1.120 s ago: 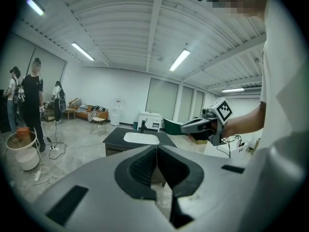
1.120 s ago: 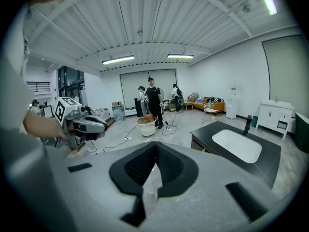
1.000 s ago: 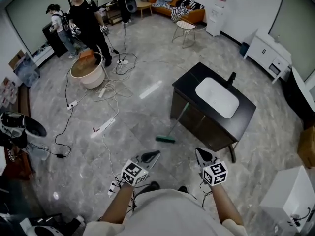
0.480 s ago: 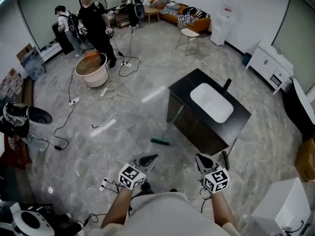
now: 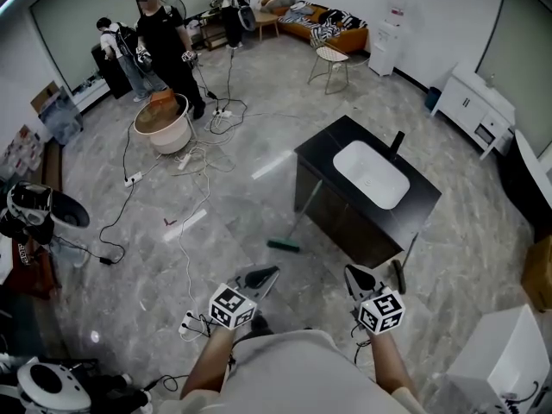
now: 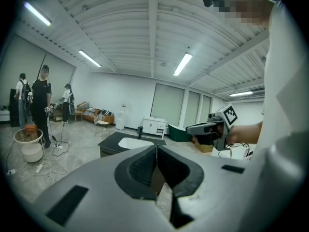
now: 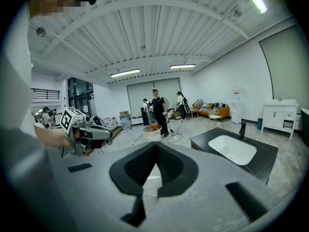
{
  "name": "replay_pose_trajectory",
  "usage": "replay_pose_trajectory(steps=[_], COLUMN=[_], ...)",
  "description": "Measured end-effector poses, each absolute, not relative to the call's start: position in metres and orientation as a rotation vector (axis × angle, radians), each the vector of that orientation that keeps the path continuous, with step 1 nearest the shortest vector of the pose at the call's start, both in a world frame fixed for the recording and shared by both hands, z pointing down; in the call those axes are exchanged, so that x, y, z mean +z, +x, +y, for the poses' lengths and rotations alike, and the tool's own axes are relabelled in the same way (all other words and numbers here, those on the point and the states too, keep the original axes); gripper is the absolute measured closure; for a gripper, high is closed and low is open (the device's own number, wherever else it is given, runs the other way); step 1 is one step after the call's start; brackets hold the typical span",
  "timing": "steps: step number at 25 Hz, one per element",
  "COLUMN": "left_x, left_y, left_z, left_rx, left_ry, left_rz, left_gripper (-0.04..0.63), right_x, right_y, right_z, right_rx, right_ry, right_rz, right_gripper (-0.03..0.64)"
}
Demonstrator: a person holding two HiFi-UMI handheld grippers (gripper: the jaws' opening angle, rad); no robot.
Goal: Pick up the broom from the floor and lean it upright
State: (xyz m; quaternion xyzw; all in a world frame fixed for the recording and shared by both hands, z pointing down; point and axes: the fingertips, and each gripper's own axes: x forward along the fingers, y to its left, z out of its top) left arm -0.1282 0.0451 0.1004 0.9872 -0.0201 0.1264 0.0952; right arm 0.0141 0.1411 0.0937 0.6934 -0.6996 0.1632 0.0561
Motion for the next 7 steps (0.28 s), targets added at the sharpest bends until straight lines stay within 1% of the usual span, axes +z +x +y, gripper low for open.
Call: replay_pose_trajectory(steps=[7], left_x=[0.0981], left_y=[-0.1331], left_z=[0.0384], left_rx=[0.367], left_ry=[2.923], left_rz=[-0.061], left_gripper=[0.584], right_x=[0.0916], right_y=[0.0109], right_z=[0.1403], right_rx=[0.490], right_ry=[2.108], right_rz=[-2.121], right_gripper=[0.617])
